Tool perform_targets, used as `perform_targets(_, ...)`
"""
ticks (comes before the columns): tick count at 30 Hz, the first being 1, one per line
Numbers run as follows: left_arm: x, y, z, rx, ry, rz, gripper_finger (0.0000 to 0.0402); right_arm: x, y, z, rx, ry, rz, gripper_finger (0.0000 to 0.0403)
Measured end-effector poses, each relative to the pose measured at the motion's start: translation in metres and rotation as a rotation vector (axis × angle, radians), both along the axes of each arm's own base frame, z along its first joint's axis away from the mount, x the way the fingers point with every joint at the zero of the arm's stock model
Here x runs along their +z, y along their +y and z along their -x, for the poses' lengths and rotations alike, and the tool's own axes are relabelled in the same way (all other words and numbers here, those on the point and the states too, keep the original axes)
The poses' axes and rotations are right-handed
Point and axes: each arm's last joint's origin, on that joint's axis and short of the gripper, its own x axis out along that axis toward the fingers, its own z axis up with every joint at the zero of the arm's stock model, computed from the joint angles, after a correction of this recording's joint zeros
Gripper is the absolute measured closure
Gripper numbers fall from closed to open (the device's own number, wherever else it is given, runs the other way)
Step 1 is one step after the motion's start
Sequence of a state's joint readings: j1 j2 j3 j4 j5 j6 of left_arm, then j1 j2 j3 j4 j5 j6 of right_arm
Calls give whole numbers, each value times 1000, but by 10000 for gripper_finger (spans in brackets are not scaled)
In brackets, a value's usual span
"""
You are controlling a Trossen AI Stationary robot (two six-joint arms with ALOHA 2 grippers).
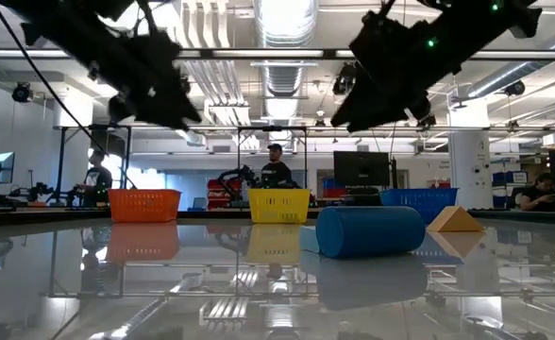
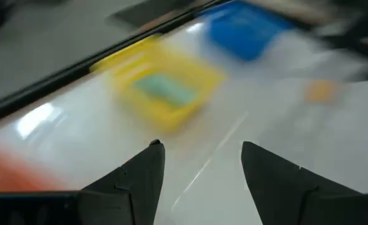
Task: Sort & place blocks by color
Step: Put the light blue block into the yellow bin
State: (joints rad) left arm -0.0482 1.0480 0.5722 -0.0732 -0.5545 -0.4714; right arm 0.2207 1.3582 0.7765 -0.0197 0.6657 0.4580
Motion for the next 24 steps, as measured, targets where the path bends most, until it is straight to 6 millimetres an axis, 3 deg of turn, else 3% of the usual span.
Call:
perform_targets(5,-1,-39,-7,-226,-34,-57,206,-8,7,3,278,153,-103,171)
perform_targets(9,-4,-55,-7,-291,-33,-52,206,-8,22,0,560,148,-206,177)
perform_targets(15,-5,-60,-13,-303,-70,-47,206,-12,41,-8,673,135,-170,190)
perform_targets(19,-6,-60,-14,-294,-77,-53,206,-15,55,-24,705,153,-159,199)
perform_targets(24,-6,-60,-14,-292,-77,-52,206,-28,65,-45,736,296,-120,214)
